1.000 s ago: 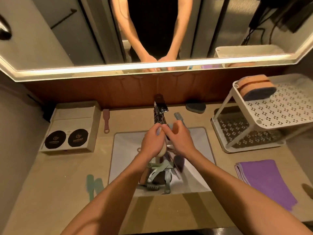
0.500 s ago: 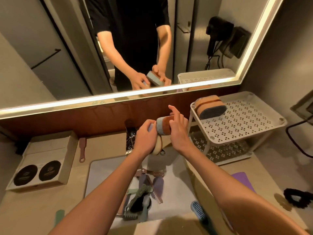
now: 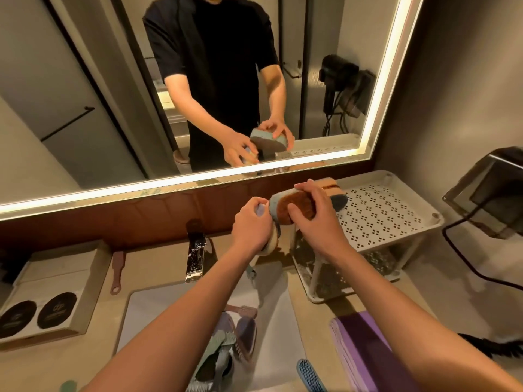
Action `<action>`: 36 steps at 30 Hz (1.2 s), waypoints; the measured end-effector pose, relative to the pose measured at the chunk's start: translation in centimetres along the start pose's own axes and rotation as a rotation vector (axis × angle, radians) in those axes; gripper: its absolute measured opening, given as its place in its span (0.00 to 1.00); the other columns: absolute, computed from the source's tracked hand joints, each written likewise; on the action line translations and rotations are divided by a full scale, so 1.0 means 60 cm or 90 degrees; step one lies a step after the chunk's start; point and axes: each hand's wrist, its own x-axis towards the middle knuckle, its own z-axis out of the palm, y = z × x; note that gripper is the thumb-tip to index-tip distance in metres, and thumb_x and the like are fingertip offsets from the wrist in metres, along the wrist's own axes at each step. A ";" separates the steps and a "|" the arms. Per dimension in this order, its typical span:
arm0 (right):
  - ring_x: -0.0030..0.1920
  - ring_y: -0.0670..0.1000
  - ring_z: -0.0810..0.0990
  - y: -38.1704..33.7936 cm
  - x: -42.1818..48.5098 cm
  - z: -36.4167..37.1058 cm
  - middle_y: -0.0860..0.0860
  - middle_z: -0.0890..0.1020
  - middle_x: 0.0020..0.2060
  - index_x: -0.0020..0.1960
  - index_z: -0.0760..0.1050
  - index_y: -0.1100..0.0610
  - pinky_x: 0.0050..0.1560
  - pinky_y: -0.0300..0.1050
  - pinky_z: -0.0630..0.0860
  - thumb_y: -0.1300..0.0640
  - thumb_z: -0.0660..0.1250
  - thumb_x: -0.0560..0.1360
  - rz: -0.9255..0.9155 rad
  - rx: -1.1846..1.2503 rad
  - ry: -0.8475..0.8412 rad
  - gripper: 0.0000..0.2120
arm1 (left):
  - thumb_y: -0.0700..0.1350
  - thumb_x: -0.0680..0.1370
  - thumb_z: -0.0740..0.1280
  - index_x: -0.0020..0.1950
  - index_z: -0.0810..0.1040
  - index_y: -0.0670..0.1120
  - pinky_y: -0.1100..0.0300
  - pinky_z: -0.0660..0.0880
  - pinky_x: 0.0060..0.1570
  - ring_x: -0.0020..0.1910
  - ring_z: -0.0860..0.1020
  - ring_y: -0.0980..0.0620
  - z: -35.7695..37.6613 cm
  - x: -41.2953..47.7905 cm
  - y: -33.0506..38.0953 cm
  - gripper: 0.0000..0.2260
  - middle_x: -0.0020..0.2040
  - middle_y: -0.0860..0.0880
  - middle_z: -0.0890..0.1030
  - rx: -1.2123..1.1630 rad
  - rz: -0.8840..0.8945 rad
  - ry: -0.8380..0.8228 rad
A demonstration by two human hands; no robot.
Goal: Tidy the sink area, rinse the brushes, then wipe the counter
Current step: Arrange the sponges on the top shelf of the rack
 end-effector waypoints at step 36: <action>0.64 0.52 0.71 0.113 0.018 -0.092 0.50 0.68 0.64 0.63 0.60 0.49 0.62 0.53 0.76 0.53 0.66 0.80 0.067 -0.264 -0.004 0.18 | 0.61 0.78 0.66 0.68 0.73 0.57 0.47 0.77 0.57 0.51 0.76 0.51 0.109 -0.013 0.041 0.20 0.60 0.49 0.70 0.177 0.037 -0.126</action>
